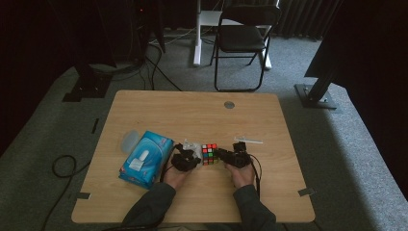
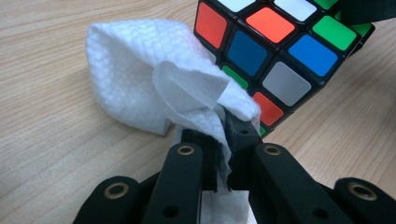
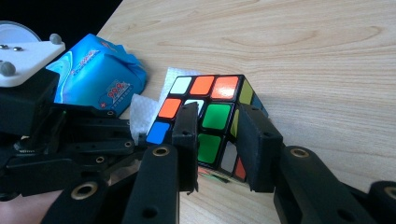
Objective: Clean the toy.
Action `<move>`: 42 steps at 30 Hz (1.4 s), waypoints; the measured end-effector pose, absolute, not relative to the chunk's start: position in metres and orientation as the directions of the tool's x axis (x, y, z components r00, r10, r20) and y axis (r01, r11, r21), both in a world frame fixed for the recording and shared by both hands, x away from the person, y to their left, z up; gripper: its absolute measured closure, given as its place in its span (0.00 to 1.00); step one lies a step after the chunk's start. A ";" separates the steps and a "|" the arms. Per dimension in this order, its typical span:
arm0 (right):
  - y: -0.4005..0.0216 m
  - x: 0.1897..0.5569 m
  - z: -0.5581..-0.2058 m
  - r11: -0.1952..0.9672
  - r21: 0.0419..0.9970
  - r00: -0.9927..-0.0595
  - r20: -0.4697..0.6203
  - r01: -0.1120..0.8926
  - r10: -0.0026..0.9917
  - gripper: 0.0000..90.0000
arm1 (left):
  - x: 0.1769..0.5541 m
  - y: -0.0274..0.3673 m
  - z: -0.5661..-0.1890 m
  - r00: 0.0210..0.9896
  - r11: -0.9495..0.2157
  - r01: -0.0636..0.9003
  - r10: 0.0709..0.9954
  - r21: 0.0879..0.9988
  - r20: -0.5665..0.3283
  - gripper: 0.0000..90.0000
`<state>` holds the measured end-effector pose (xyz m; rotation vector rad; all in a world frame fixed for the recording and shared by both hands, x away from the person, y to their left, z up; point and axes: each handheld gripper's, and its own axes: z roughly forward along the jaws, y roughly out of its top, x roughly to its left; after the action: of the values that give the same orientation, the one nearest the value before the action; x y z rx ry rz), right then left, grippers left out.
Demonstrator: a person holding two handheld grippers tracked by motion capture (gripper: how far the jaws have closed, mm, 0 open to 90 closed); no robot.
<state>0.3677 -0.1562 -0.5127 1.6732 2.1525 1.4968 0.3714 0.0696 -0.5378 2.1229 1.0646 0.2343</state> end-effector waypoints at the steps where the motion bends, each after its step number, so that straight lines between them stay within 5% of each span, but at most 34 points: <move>1: -0.156 0.368 -0.513 -0.043 0.683 -0.420 0.497 0.729 0.760 0.77 | 0.371 0.070 -0.538 0.639 -0.384 0.619 0.753 0.685 -0.155 0.95; 20: -0.156 0.367 -0.513 -0.047 0.681 -0.421 0.504 0.731 0.754 0.78 | 0.361 0.082 -0.505 0.660 -0.311 0.579 0.721 0.754 -0.210 0.94; 42: -0.157 0.368 -0.514 -0.054 0.680 -0.417 0.507 0.731 0.754 0.78 | 0.358 0.075 -0.520 0.667 -0.364 0.596 0.720 0.716 -0.189 0.95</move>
<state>0.3677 -0.1569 -0.5137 1.6829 2.1443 1.5124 0.3577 0.0752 -0.5203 2.0822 1.0138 0.1991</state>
